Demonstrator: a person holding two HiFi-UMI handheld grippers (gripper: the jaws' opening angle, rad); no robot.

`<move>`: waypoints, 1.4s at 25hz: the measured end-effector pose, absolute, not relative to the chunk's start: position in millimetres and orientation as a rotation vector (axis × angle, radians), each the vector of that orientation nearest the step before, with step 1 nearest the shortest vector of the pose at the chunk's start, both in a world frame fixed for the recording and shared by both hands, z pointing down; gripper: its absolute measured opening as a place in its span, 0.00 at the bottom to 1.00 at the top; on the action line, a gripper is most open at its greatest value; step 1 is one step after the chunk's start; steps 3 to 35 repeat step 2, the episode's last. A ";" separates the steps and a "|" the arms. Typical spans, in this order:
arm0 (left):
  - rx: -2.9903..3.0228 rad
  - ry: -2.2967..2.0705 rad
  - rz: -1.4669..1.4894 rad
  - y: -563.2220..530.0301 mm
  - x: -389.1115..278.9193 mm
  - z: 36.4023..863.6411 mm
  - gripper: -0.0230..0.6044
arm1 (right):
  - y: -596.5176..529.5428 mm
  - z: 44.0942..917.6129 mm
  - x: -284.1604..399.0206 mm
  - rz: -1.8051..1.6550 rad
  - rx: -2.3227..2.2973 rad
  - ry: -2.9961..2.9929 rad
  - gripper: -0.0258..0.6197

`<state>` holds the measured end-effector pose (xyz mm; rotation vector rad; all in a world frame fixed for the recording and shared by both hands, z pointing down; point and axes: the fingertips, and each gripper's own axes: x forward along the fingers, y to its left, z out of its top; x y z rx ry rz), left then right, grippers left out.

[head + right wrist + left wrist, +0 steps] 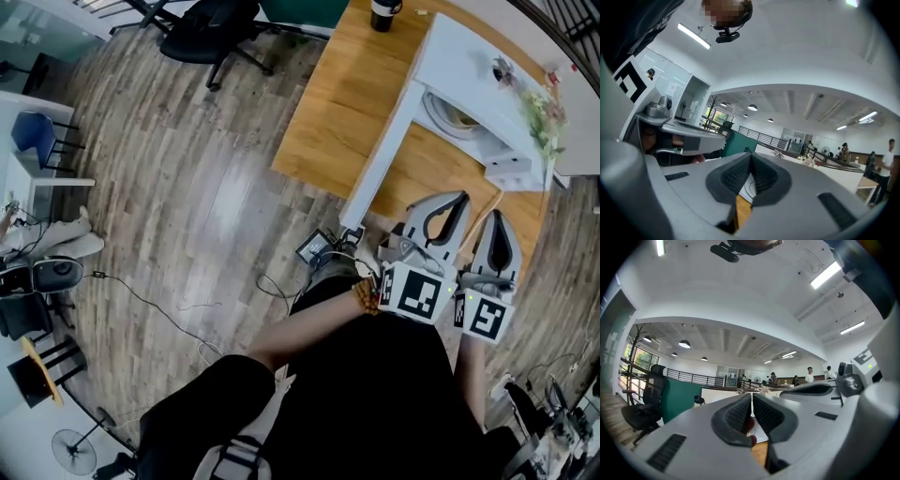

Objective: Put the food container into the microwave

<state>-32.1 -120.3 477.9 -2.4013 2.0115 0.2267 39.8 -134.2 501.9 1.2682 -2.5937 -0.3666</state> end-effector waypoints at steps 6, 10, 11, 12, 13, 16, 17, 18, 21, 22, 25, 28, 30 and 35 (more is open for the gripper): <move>-2.400 2.015 0.237 -120.4 -34.2 475.9 0.08 | -135.8 498.3 30.1 -0.359 1.281 -2.615 0.04; -2.400 2.015 0.237 -120.4 -34.2 475.9 0.08 | -135.8 498.3 30.1 -0.359 1.281 -2.615 0.04; -2.400 2.015 0.237 -120.4 -34.2 475.9 0.08 | -135.8 498.3 30.1 -0.359 1.281 -2.615 0.04; -2.400 2.015 0.237 -120.4 -34.2 475.9 0.08 | -135.8 498.3 30.1 -0.359 1.281 -2.615 0.04; -2.400 2.015 0.237 -120.4 -34.2 475.9 0.08 | -135.8 498.3 30.1 -0.359 1.281 -2.615 0.04; -2.400 2.015 0.237 -120.4 -34.2 475.9 0.08 | -135.8 498.3 30.1 -0.359 1.281 -2.615 0.04; -2.400 2.015 0.237 -120.4 -34.2 475.9 0.08 | -135.8 498.3 30.1 -0.359 1.281 -2.615 0.04; -2.400 2.015 0.237 -120.4 -34.2 475.9 0.08 | -135.8 498.3 30.1 -0.359 1.281 -2.615 0.04; -2.400 2.015 0.237 -120.4 -34.2 475.9 0.08 | -135.8 498.3 30.1 -0.359 1.281 -2.615 0.04; -2.400 2.015 0.237 -120.4 -34.2 475.9 0.08 | -135.8 498.3 30.1 -0.359 1.281 -2.615 0.04; -2.400 2.015 0.237 -120.4 -34.2 475.9 0.08 | -135.8 498.3 30.1 -0.359 1.281 -2.615 0.04; -2.400 2.015 0.237 -120.4 -34.2 475.9 0.08 | -135.8 498.3 30.1 -0.359 1.281 -2.615 0.04; -2.400 2.015 0.237 -120.4 -34.2 475.9 0.08 | -135.8 498.3 30.1 -0.359 1.281 -2.615 0.04; -2.400 2.015 0.237 -120.4 -34.2 475.9 0.08 | -135.8 498.3 30.1 -0.359 1.281 -2.615 0.04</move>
